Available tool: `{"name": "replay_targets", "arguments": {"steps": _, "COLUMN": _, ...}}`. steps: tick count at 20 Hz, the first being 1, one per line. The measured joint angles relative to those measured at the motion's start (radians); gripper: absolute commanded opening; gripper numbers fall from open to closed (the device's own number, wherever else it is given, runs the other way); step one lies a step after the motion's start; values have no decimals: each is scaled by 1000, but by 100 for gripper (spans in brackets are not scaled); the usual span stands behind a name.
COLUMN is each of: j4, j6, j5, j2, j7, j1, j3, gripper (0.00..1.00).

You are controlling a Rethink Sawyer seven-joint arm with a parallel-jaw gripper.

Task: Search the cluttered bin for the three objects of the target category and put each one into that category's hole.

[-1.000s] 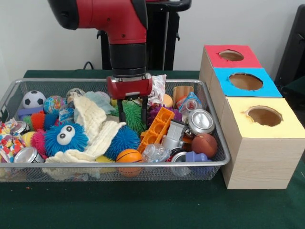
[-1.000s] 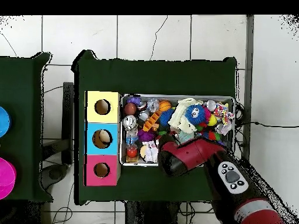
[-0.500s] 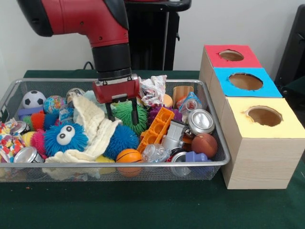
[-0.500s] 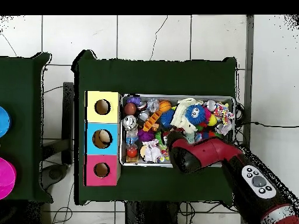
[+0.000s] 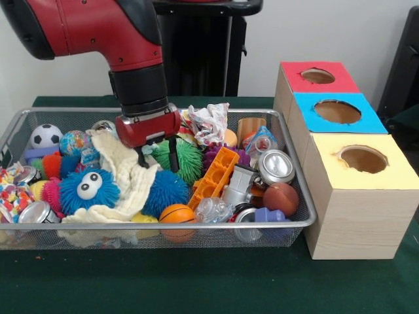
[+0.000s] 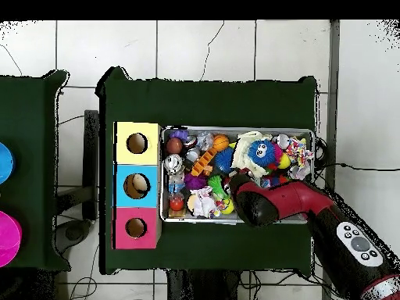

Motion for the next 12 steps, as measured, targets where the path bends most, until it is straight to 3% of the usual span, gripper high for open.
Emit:
{"name": "replay_targets", "arguments": {"steps": 8, "j4": -18, "j6": 59, "j5": 0, "j2": 10, "j7": -109, "j1": -5, "j3": 18, "gripper": 100}}
{"name": "replay_targets", "arguments": {"steps": 12, "j4": -18, "j6": 61, "j5": 0, "j2": 10, "j7": -113, "j1": -4, "j3": 19, "gripper": 100}}
